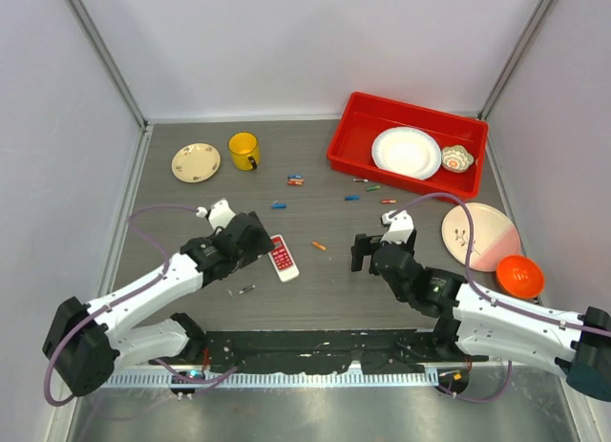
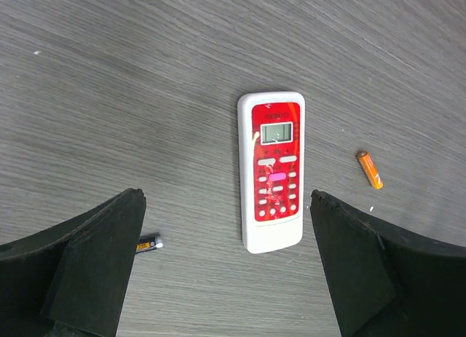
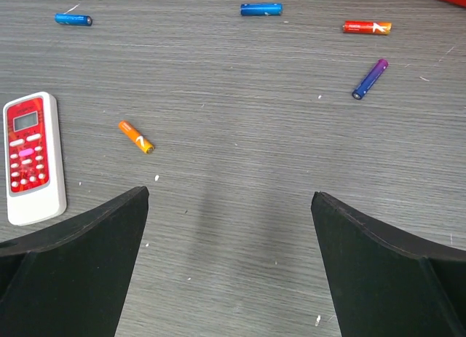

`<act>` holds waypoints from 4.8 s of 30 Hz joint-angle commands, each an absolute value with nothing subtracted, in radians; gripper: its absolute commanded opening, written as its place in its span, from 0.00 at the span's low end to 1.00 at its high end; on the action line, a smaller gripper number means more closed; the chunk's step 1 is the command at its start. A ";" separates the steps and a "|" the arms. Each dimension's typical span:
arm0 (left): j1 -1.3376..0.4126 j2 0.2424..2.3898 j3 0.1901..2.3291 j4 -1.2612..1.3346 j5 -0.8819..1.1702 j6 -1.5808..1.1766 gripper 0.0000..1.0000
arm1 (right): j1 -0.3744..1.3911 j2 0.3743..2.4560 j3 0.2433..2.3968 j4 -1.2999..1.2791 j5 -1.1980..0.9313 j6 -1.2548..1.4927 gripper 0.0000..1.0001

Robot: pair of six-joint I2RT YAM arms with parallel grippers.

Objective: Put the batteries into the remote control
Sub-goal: Pick up the remote control from the center of the board, then turn over the remote control.

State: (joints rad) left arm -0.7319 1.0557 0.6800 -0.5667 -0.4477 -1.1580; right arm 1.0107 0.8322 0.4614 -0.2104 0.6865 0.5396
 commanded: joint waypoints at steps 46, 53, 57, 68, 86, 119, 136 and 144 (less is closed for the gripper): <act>-0.854 1.704 0.983 -0.572 -0.534 -1.319 0.82 | 1.012 0.752 0.506 -0.348 0.581 0.611 1.00; -0.838 1.703 0.947 -0.529 -0.514 -1.296 0.62 | 1.012 0.772 0.509 -0.341 0.578 0.609 1.00; -0.838 1.689 0.914 -0.491 -0.503 -1.286 0.52 | 1.012 0.782 0.522 -0.347 0.575 0.607 1.00; -0.838 1.317 0.802 -0.180 -0.404 -0.981 0.07 | 1.012 0.801 0.640 -0.283 0.462 0.583 1.00; -0.597 0.940 0.333 0.909 0.195 -1.061 0.00 | 0.687 0.830 0.506 0.421 -0.471 0.949 1.00; -0.597 1.196 0.379 1.359 0.405 -1.315 0.00 | 0.686 1.072 0.523 0.709 -0.603 0.954 0.98; -0.598 1.252 0.374 1.439 0.403 -1.342 0.00 | 0.689 1.157 0.538 0.841 -0.685 1.014 0.64; -0.598 1.241 0.373 1.447 0.403 -1.341 0.00 | 0.692 1.177 0.515 0.874 -0.732 1.023 0.46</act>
